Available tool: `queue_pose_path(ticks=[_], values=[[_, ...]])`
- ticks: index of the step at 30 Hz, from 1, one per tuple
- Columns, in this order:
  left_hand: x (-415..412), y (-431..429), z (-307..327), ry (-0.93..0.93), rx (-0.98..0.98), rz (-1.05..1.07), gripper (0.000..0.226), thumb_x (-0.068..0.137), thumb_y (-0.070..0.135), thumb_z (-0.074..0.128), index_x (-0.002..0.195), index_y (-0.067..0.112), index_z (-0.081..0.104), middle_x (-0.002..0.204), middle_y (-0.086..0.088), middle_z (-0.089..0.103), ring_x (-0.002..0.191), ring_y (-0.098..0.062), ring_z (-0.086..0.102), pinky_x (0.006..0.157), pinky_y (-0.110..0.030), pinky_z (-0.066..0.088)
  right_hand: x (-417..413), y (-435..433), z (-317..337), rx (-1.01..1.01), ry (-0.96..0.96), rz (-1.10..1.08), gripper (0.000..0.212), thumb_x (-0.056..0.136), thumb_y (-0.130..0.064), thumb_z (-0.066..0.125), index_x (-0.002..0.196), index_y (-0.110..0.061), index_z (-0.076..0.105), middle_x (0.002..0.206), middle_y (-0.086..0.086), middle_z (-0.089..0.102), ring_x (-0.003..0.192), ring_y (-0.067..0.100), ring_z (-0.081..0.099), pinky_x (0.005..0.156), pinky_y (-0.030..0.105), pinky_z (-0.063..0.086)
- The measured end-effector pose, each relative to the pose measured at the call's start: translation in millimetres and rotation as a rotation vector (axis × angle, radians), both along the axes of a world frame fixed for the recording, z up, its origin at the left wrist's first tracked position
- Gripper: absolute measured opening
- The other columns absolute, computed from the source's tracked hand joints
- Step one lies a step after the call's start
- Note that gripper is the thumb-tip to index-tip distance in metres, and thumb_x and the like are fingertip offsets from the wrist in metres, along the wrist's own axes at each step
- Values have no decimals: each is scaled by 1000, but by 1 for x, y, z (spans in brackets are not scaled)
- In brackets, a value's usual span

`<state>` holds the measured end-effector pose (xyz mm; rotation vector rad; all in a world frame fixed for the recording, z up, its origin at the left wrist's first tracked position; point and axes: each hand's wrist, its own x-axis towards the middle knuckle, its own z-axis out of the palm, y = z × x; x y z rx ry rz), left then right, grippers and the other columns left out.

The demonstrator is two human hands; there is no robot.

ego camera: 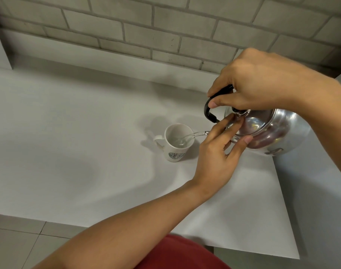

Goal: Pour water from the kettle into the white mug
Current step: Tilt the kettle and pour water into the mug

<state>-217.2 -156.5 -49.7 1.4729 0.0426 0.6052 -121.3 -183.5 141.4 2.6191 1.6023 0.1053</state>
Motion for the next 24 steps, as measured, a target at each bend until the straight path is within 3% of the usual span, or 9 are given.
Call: queue_pose_path(ticks=[10, 15, 19, 24], values=[[-2, 2, 0, 10, -18, -7, 41, 98, 18, 74, 138, 16, 66, 149, 2, 57, 137, -2, 53, 103, -46, 57, -1, 3, 0, -34, -1, -19, 24, 90, -54, 68, 106, -40, 80, 88, -9, 79, 88, 27, 70, 60, 35, 48], [-1, 2, -2, 8, -16, 1, 42, 98, 20, 74, 139, 17, 66, 149, 2, 57, 138, 1, 52, 103, -46, 58, 1, 4, -1, -35, -7, -17, 26, 90, -54, 67, 106, -39, 80, 86, -9, 78, 86, 27, 69, 59, 34, 46], [-2, 4, -4, -1, -12, -7, 42, 98, 20, 74, 139, 17, 65, 147, 9, 56, 139, 0, 51, 103, -47, 58, 0, 5, -2, -35, 4, -8, 24, 91, -52, 69, 106, -37, 81, 87, -6, 80, 85, 28, 70, 65, 44, 57], [-3, 6, -5, 1, 2, -10, 42, 98, 20, 74, 140, 17, 64, 147, 10, 56, 140, -3, 52, 104, -47, 57, 4, 5, -5, -12, 13, 8, 25, 90, -52, 69, 107, -37, 81, 88, -6, 80, 84, 27, 70, 61, 38, 53]])
